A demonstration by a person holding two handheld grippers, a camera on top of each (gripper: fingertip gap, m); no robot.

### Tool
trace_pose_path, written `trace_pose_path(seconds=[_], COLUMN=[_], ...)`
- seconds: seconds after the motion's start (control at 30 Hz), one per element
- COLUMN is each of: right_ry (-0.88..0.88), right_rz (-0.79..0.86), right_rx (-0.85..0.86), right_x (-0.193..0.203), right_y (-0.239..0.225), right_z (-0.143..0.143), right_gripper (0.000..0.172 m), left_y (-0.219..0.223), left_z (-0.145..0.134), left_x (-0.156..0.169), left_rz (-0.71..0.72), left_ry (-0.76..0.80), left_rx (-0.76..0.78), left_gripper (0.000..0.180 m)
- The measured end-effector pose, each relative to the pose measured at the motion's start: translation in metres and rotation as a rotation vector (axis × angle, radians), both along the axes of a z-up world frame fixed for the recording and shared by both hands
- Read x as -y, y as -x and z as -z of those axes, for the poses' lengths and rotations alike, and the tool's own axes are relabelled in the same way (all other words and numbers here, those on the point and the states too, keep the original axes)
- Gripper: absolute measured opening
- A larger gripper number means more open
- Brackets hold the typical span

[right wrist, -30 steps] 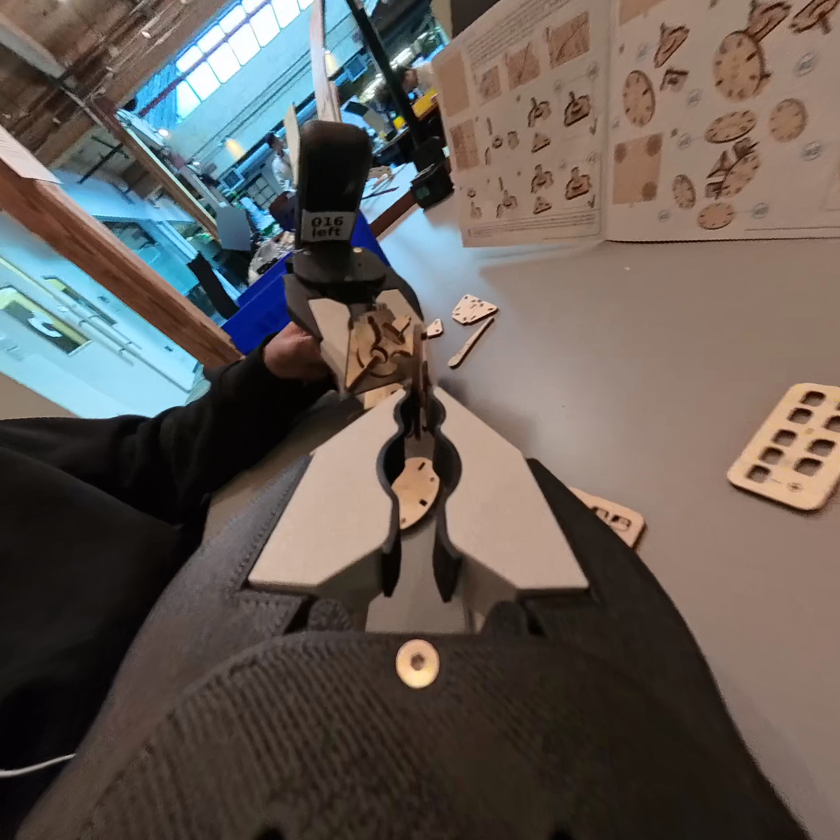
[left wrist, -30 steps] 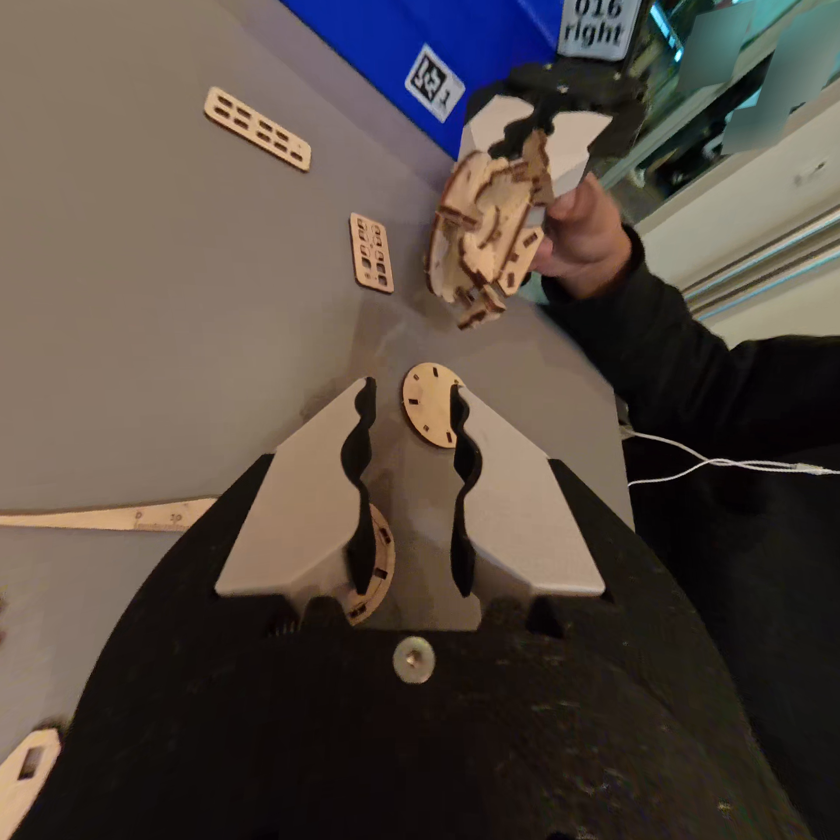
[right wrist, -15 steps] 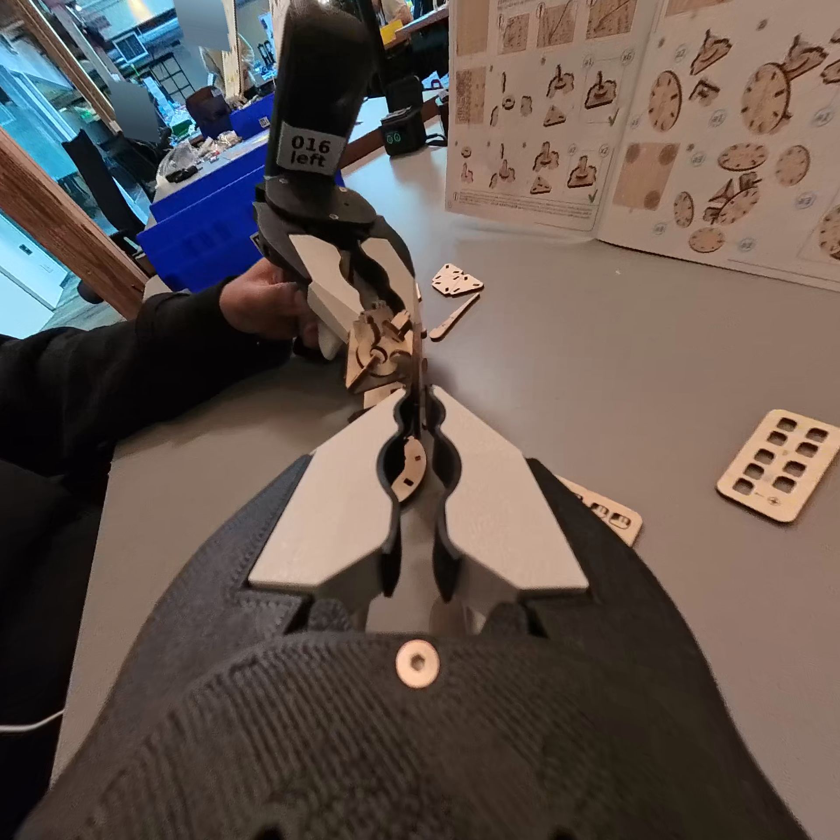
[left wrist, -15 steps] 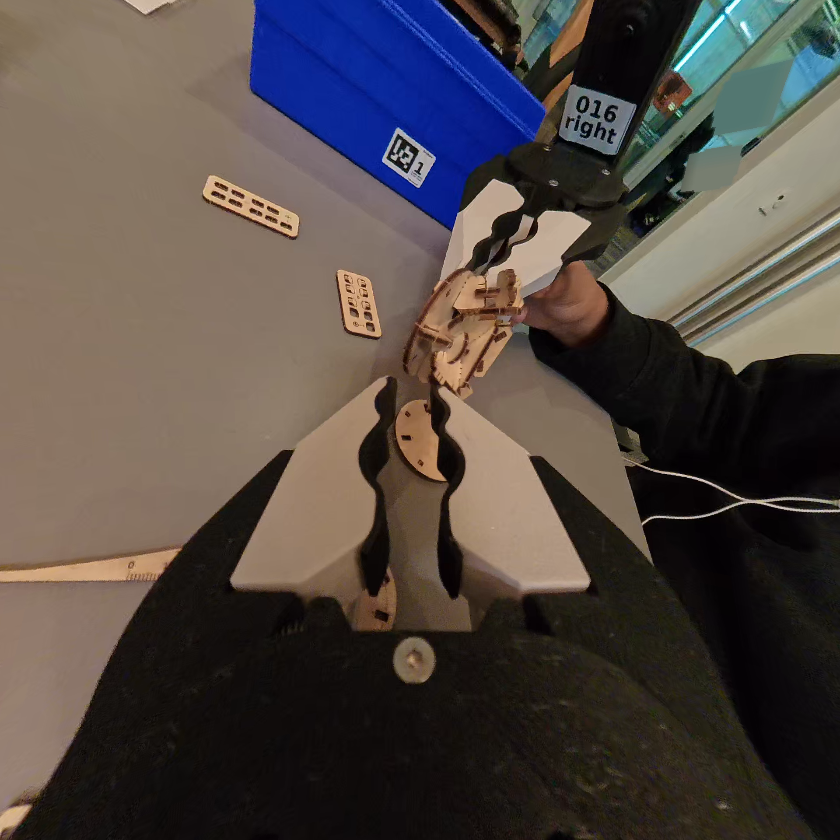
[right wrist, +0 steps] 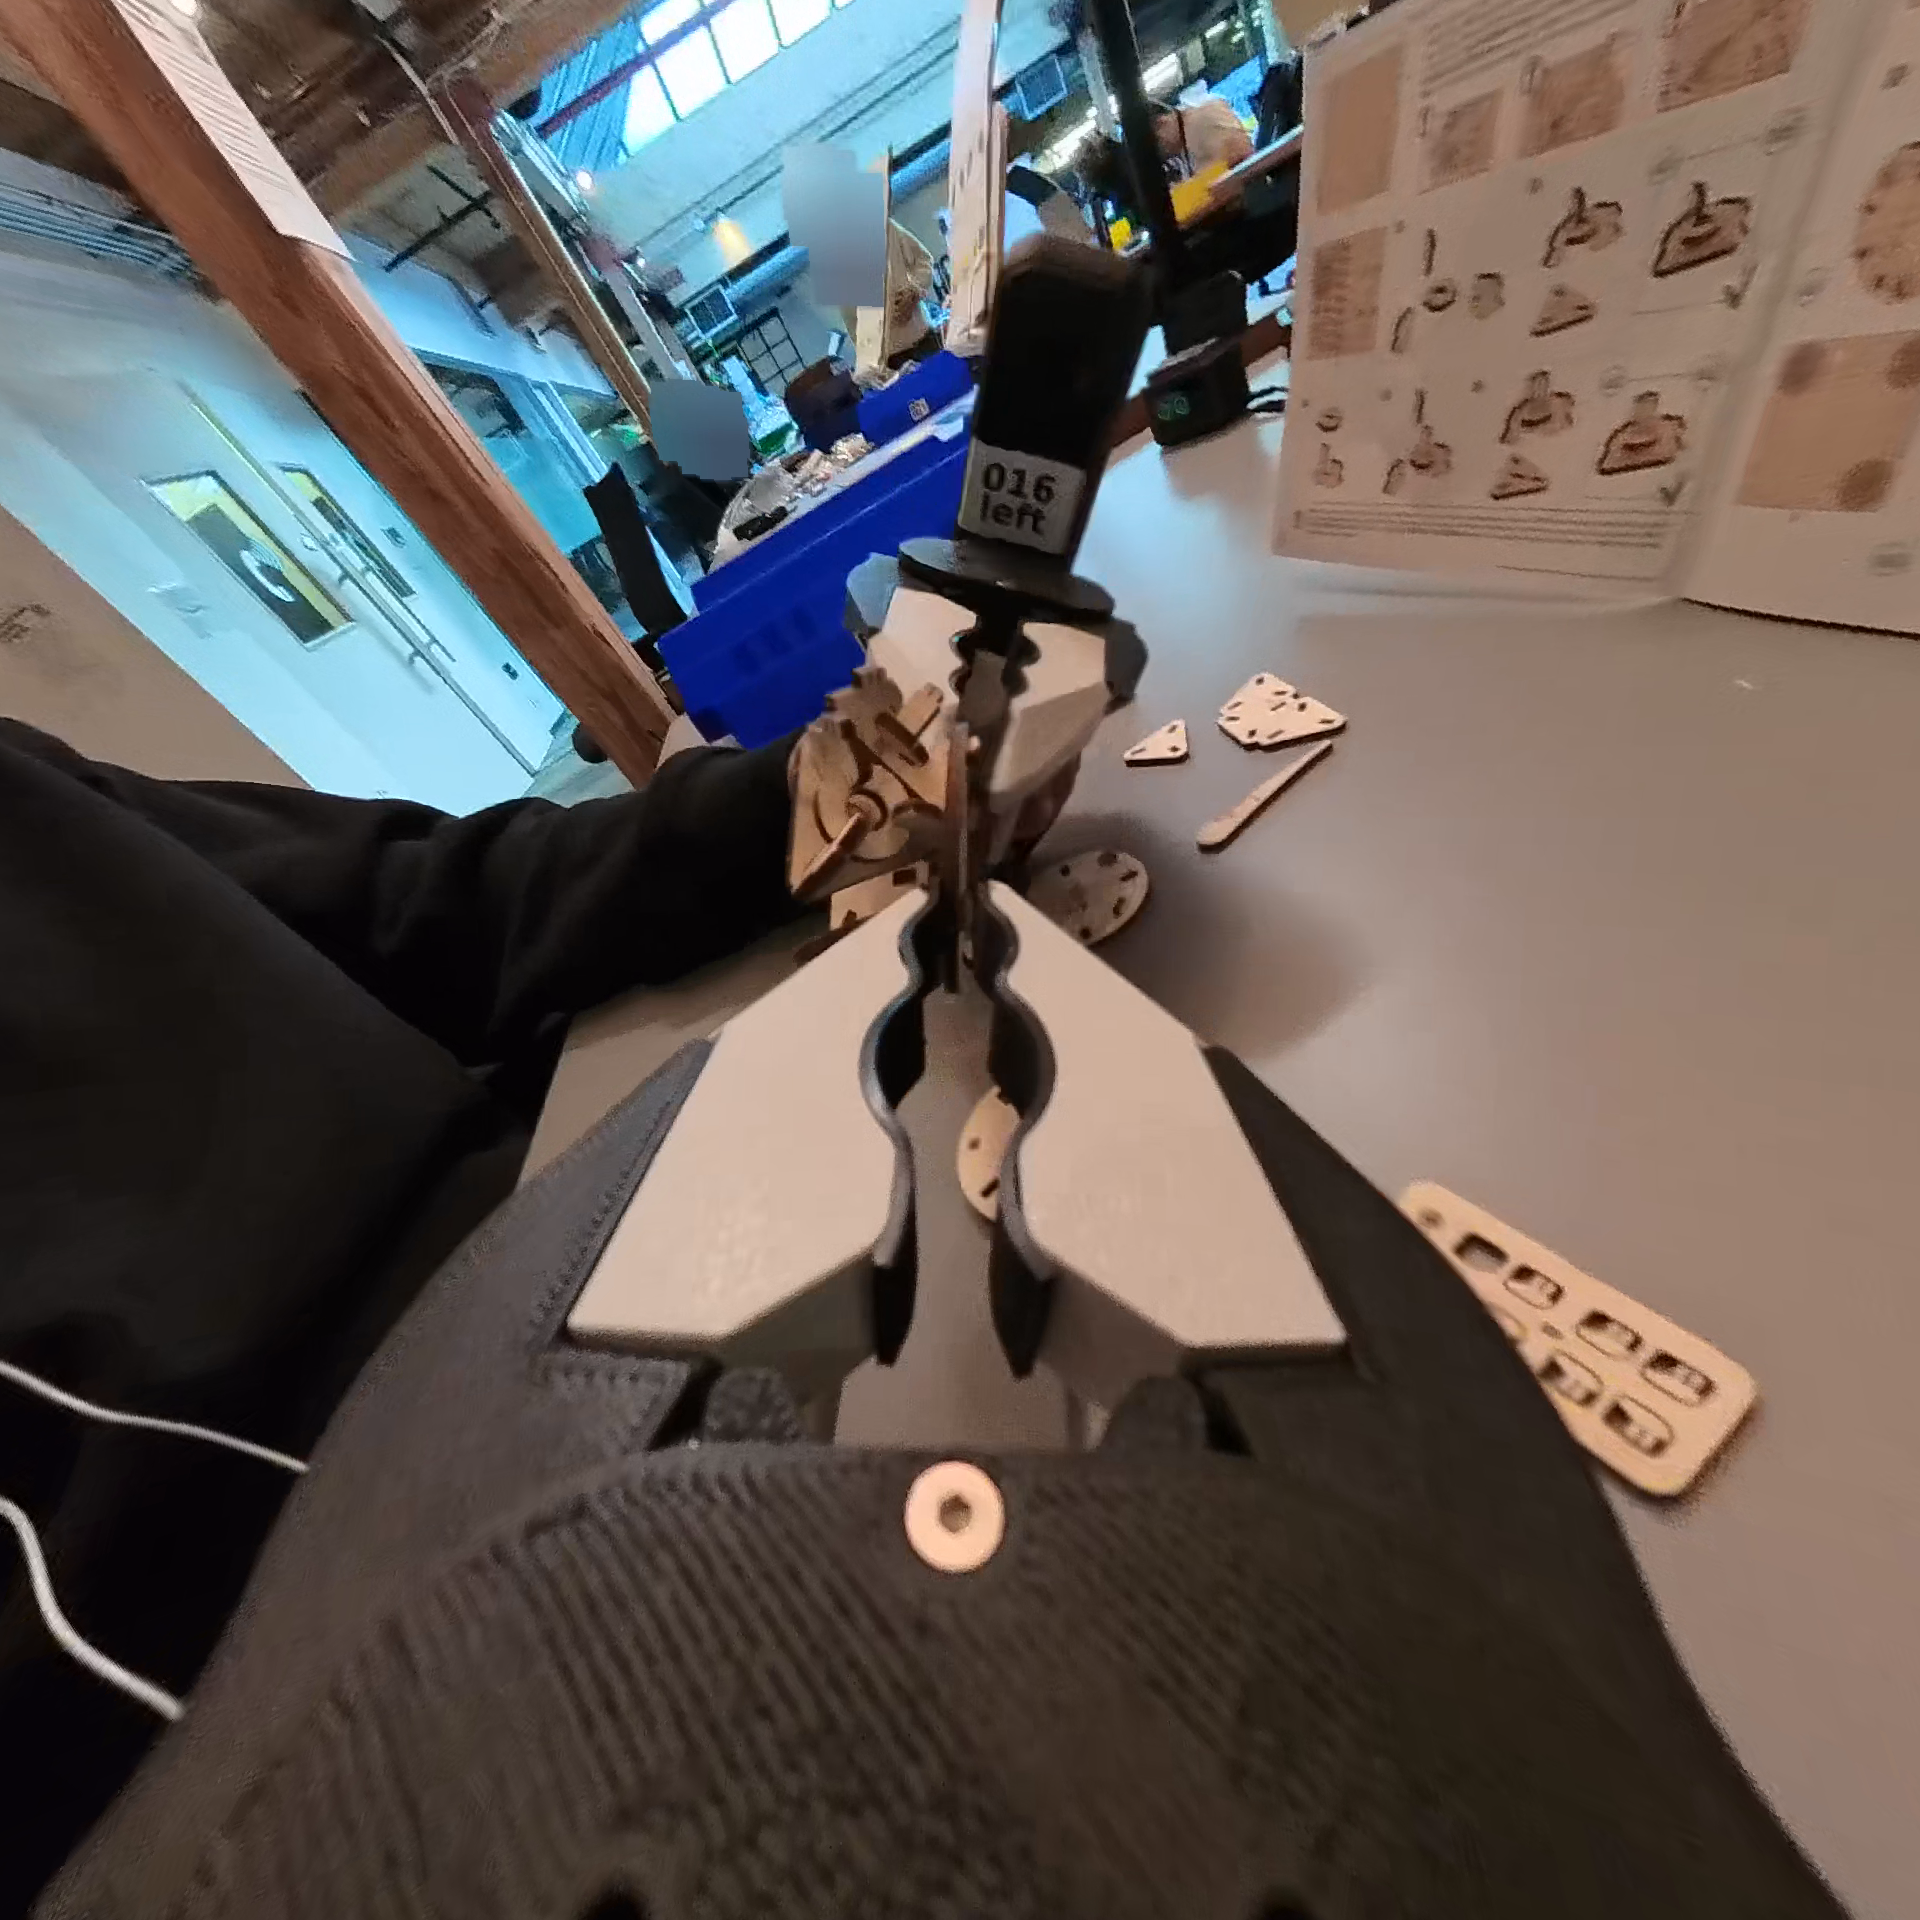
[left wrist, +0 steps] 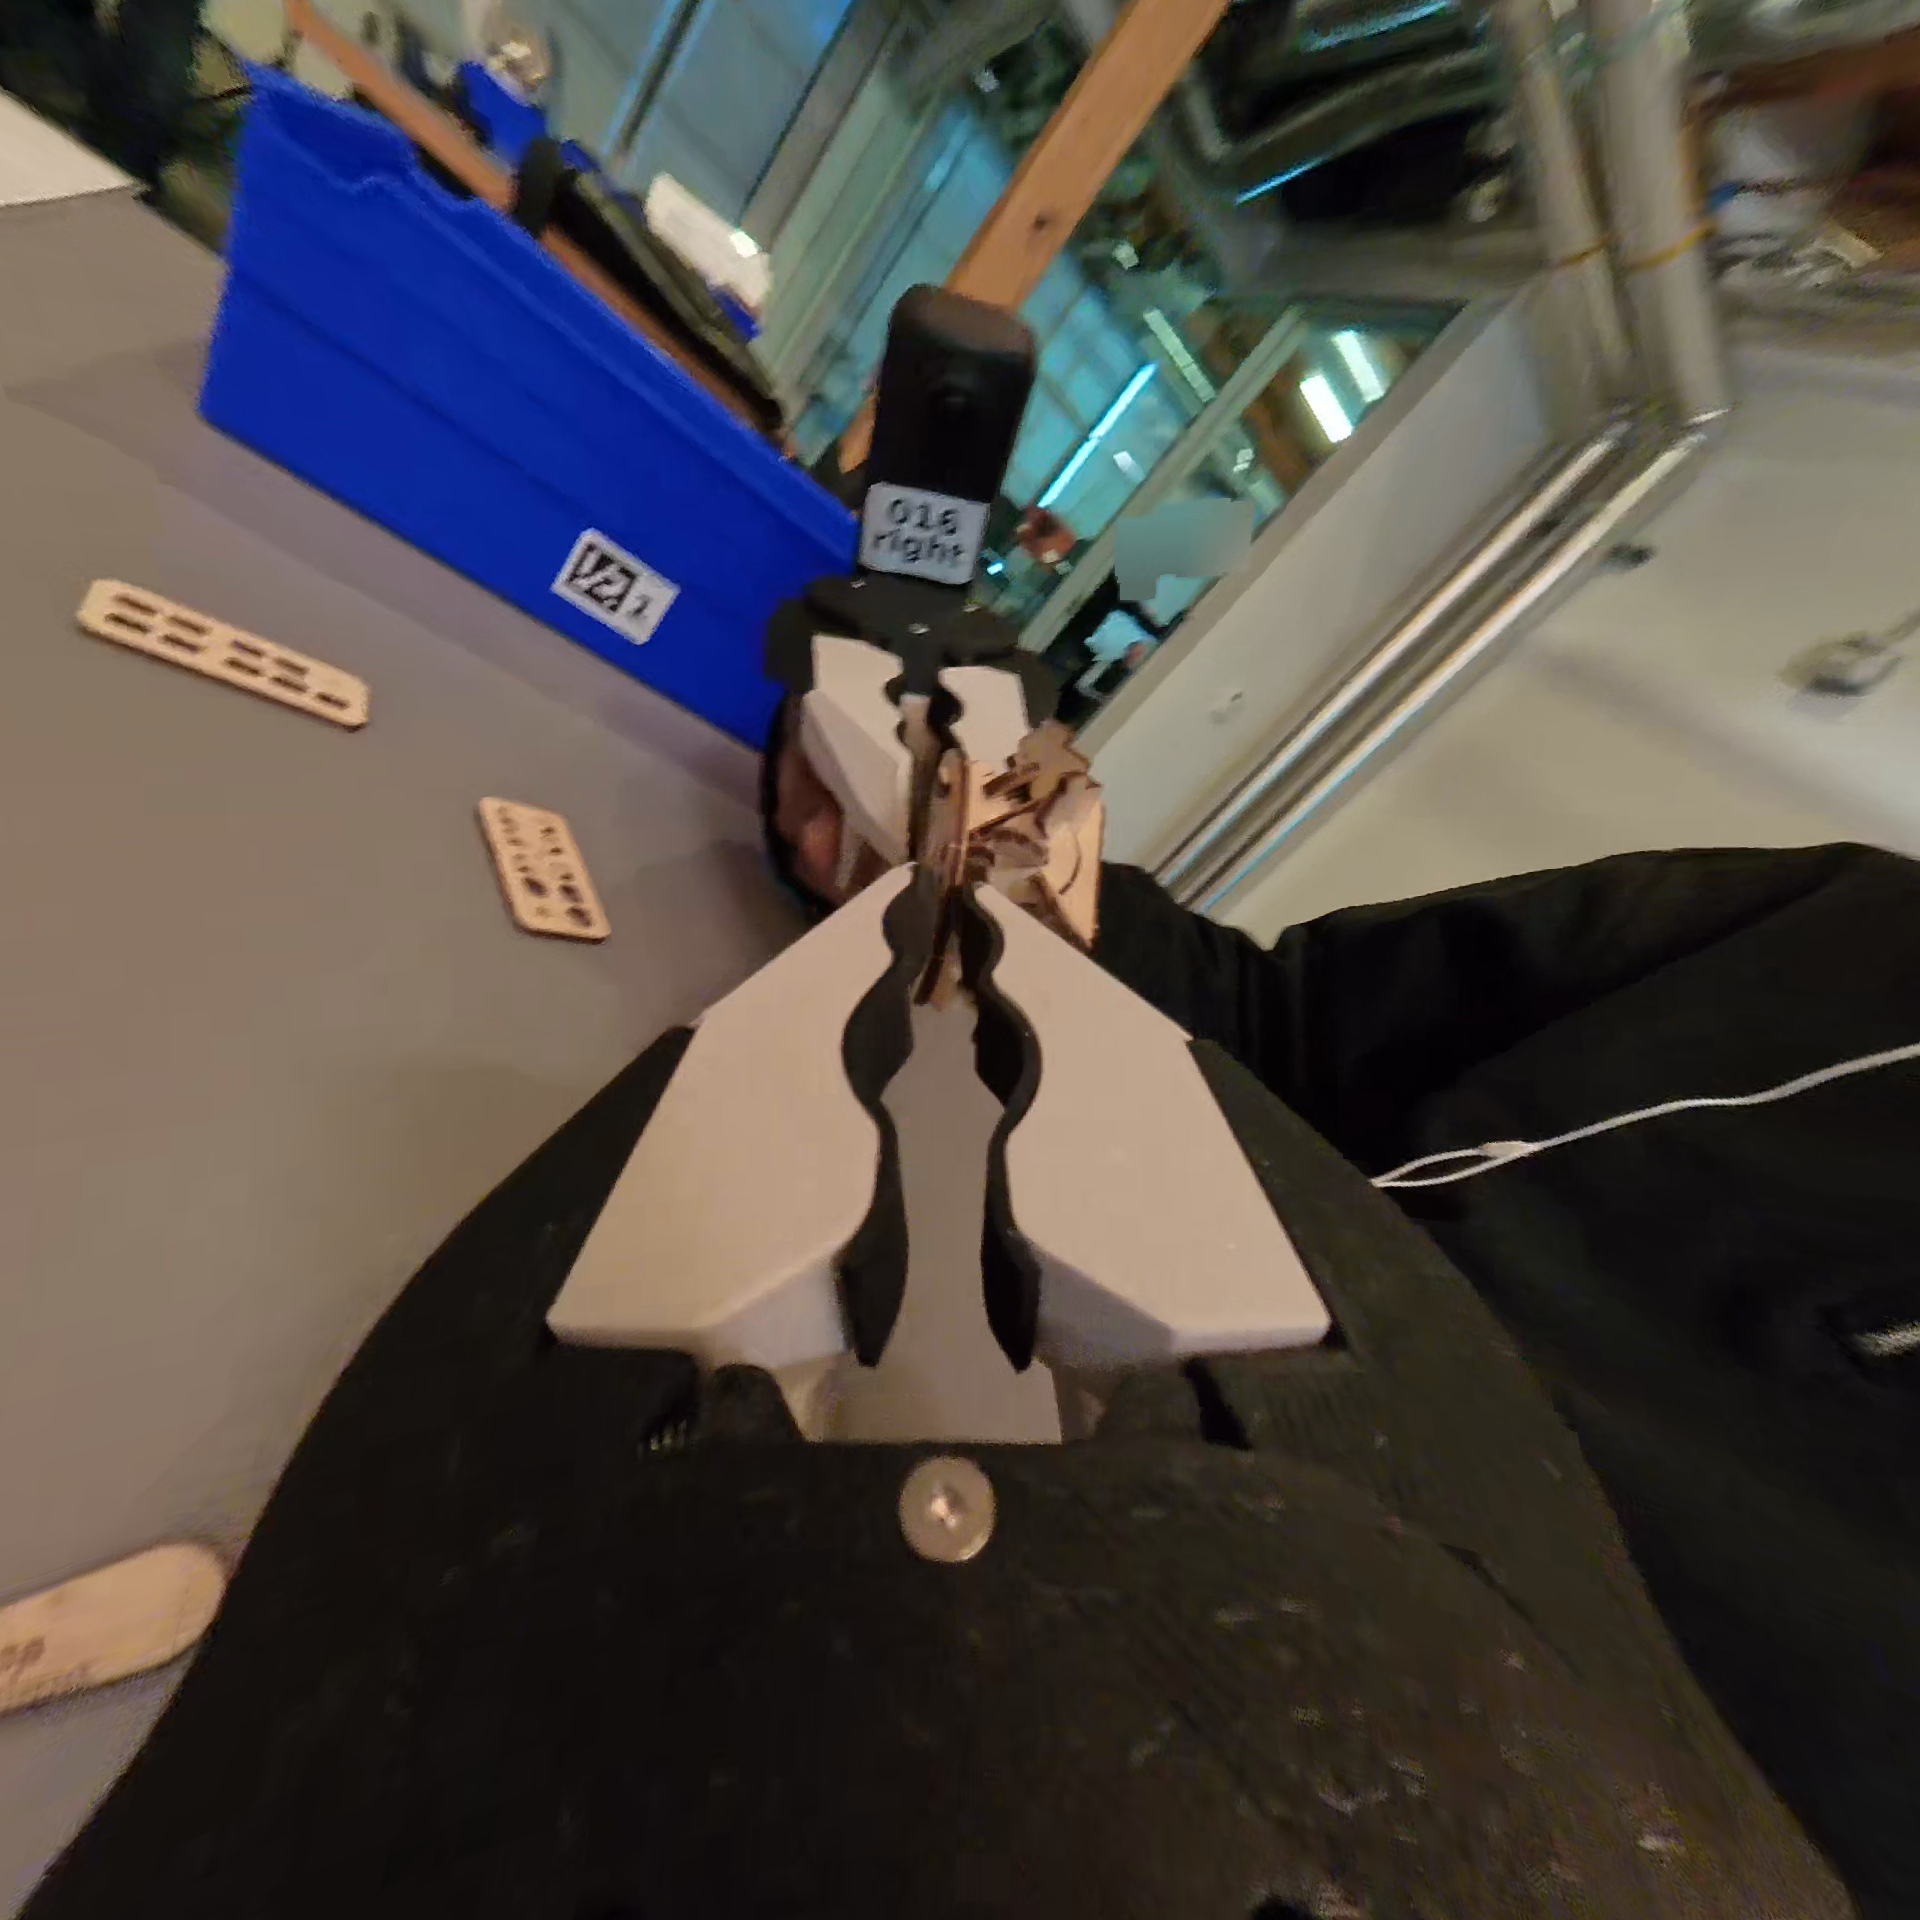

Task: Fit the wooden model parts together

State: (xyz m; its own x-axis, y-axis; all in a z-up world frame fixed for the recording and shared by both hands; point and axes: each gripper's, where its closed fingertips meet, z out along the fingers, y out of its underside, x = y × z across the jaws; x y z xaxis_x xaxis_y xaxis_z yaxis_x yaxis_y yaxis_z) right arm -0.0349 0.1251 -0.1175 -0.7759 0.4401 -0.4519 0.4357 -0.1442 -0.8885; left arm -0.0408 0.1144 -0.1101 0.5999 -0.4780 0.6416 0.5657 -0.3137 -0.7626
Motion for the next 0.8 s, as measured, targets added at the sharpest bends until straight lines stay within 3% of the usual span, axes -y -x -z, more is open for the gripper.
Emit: trace_pose_path(seconds=[0.1,0.33,0.8], right_ry=[0.019,-0.138,-0.457], right_rz=[0.004,0.139,0.167], right_rx=[-0.021,-0.013,0.081], right_x=[0.002,-0.012,-0.025], right_y=[0.002,0.009,0.015], right_z=[-0.004,0.008,0.057], right_gripper=[0.003,0.012,0.001], left_y=[0.002,0.006,0.013], left_z=[-0.003,0.011,0.050], left_x=[0.002,-0.002,-0.010], left_rz=[-0.008,-0.093,-0.118], left_ry=[-0.020,0.022,0.262], left_rx=[-0.013,-0.272,-0.601], left_gripper=[0.000,0.000,0.000])
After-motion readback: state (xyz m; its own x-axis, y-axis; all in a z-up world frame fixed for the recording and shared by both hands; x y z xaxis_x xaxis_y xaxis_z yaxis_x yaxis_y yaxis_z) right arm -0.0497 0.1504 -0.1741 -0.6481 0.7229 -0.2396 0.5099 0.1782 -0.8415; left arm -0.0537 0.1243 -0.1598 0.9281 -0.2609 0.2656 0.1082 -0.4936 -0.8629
